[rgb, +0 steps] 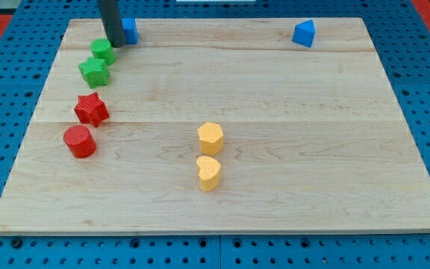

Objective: Move the blue cube above the yellow hexagon

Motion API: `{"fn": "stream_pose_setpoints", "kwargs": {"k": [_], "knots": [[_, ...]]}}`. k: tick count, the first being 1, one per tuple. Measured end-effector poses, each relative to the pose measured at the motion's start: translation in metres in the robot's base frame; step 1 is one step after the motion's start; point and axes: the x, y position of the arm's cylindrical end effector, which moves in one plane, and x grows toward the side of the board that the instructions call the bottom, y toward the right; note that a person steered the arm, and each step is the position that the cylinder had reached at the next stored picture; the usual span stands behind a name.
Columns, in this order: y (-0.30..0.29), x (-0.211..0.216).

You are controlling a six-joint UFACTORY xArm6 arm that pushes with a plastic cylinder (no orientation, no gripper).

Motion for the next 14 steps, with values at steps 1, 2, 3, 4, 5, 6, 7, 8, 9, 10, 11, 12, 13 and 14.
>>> {"fn": "stream_pose_setpoints", "kwargs": {"k": [1, 2, 3, 4, 5, 6, 7, 8, 9, 10, 11, 12, 13, 14], "knots": [[-0.004, 0.0], [-0.051, -0.015], [-0.045, -0.042], [0.021, -0.052], [0.104, -0.049], [0.115, -0.028], [0.091, 0.001], [0.107, -0.021], [0.069, -0.052], [0.022, -0.054], [0.057, -0.008], [0.105, 0.002], [0.127, 0.004], [0.123, 0.026]]}}
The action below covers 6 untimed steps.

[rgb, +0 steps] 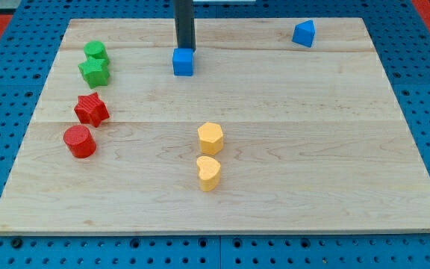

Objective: Move the blue cube above the yellow hexagon

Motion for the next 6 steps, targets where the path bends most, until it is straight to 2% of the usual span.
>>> {"fn": "stream_pose_setpoints", "kwargs": {"k": [2, 3, 4, 6], "knots": [[0.009, 0.057], [-0.027, 0.056], [-0.035, 0.063], [-0.013, 0.079]]}}
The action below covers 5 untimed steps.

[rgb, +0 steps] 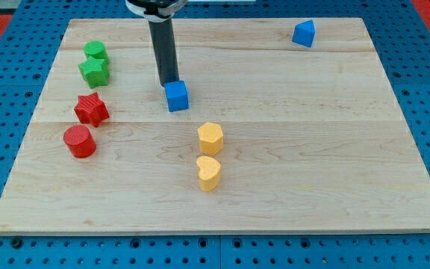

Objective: Move the blue cube above the yellow hexagon

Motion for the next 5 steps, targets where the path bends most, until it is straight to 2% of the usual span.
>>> {"fn": "stream_pose_setpoints", "kwargs": {"k": [1, 2, 3, 5], "knots": [[0.027, 0.01], [0.009, -0.009], [-0.033, -0.033], [-0.029, 0.015]]}}
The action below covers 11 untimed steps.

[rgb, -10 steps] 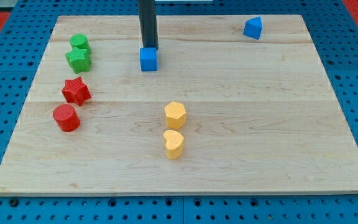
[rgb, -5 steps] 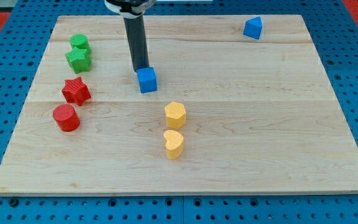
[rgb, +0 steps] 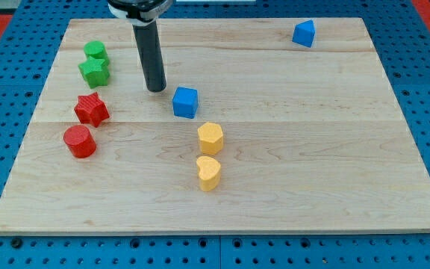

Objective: Move the blue cube above the yellow hexagon

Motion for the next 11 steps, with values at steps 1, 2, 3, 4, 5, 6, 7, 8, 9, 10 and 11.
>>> {"fn": "stream_pose_setpoints", "kwargs": {"k": [1, 2, 3, 4, 5, 6, 7, 8, 9, 10, 11], "knots": [[0.01, 0.02], [0.052, 0.021], [0.074, 0.021], [0.066, 0.017], [0.09, 0.004], [0.13, -0.012], [0.163, -0.004], [0.157, 0.005], [0.137, 0.005], [0.115, 0.007], [0.087, 0.01]]}}
